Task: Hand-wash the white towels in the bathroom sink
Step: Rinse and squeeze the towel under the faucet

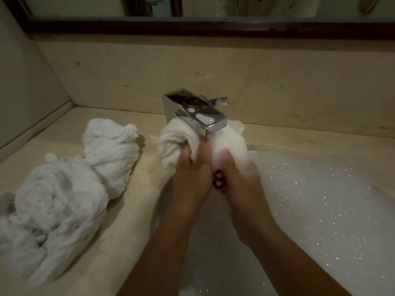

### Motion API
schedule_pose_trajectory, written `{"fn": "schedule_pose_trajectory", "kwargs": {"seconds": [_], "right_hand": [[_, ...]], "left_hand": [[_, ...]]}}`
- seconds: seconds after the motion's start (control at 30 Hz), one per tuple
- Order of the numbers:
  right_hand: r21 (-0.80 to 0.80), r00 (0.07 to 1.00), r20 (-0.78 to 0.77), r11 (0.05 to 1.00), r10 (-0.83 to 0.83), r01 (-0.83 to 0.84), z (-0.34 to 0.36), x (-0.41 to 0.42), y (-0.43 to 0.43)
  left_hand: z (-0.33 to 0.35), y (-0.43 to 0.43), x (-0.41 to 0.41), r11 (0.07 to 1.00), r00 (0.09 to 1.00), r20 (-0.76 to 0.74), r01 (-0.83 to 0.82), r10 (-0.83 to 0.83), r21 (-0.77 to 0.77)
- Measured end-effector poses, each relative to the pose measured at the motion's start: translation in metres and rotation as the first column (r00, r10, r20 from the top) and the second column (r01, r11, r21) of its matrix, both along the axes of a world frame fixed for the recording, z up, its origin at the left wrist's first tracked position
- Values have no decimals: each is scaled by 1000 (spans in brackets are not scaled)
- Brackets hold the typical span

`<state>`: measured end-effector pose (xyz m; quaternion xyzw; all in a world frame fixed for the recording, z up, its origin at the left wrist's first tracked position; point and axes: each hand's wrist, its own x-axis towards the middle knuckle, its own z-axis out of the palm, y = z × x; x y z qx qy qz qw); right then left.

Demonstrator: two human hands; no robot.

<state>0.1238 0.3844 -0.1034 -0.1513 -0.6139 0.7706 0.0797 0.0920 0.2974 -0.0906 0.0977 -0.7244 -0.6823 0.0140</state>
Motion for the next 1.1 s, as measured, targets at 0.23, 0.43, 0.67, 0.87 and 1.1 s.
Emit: {"fn": "schedule_pose_trajectory", "kwargs": {"seconds": [0.23,0.43,0.67,0.87,1.1], "right_hand": [[86,999,45,996,2,-6,2,3,2],[147,997,-51,987,-54,61,0,2,3],[89,998,9,994,-69,68,6,5,7],[19,998,15,997,-68,68,13,3,12],[-24,999,48,1000,3,-2,16,2,10]], "left_hand": [[6,8,3,999,999,18,51,-51,-2],[0,7,7,982,994,19,105,-110,154],[-7,3,3,974,988,106,85,-109,209],[2,-5,-1,990,991,118,-71,57,118],[12,-1,12,1000,999,53,-1,1,-12]]}}
